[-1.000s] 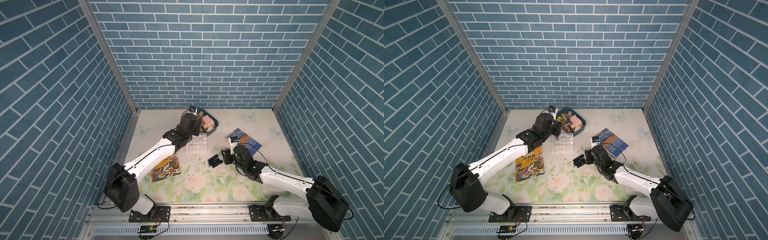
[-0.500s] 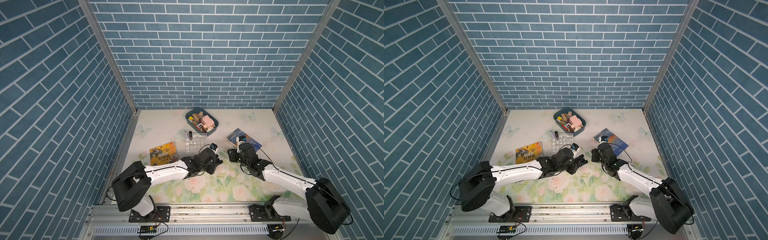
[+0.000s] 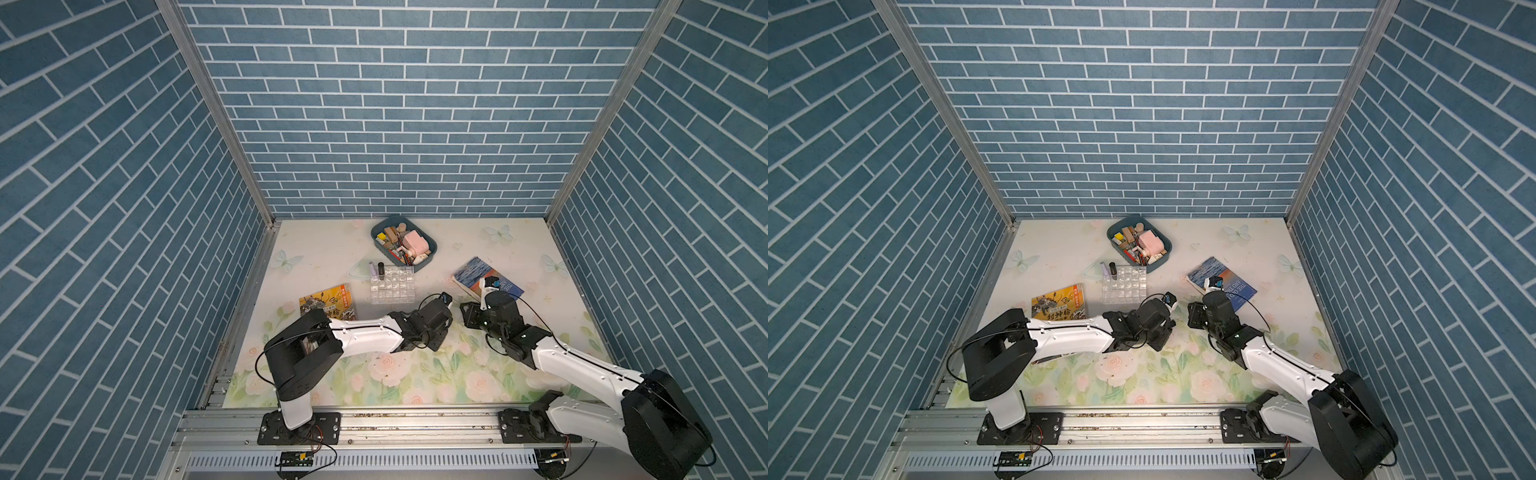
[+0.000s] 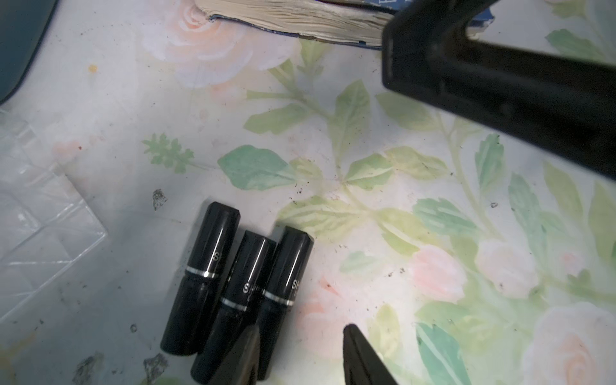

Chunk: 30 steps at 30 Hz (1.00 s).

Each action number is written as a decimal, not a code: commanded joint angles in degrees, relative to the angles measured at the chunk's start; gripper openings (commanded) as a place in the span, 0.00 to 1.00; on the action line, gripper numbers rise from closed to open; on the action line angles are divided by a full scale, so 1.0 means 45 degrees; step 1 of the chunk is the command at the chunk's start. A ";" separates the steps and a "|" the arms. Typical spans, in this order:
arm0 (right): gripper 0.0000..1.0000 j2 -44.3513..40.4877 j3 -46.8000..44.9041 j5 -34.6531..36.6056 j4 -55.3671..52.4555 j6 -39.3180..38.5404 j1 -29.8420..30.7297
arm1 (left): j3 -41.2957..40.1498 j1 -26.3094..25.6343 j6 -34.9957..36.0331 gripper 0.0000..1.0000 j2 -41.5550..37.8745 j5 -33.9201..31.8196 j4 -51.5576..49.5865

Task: Arrange the lipsticks in the organizer
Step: Pick up the lipstick at the center of the board.

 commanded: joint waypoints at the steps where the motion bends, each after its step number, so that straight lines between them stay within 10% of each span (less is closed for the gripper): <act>1: 0.31 -0.0313 -0.0120 -0.0040 -0.0025 0.0190 -0.0111 | 0.0585 -0.0058 0.0477 0.42 0.0561 -0.0293 -0.0728; 30: 0.30 -0.0132 -0.0304 -0.0382 0.0391 0.0207 -0.0249 | 0.0708 -0.0100 0.0634 0.21 0.1071 -0.0350 -0.1803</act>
